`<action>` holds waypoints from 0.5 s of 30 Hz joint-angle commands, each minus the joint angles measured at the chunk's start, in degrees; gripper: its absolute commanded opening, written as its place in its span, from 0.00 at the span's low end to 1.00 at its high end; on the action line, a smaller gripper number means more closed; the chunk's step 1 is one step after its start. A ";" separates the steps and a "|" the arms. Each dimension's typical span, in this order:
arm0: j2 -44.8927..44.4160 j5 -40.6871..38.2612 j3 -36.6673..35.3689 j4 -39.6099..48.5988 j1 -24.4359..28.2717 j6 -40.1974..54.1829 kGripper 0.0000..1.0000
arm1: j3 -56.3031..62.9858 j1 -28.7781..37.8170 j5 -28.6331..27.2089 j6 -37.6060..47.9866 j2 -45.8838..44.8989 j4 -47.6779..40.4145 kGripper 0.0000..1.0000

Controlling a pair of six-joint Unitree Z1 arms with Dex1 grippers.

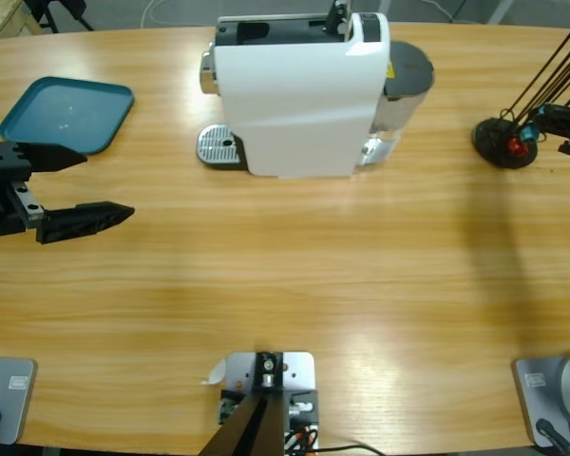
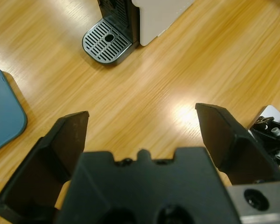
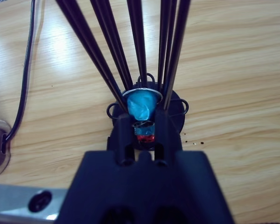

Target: Pour coffee

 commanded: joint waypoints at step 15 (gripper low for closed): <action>-0.44 -0.58 3.16 -1.21 -0.51 -0.82 1.00 | 0.36 -0.01 -2.05 -2.80 -8.85 3.57 0.00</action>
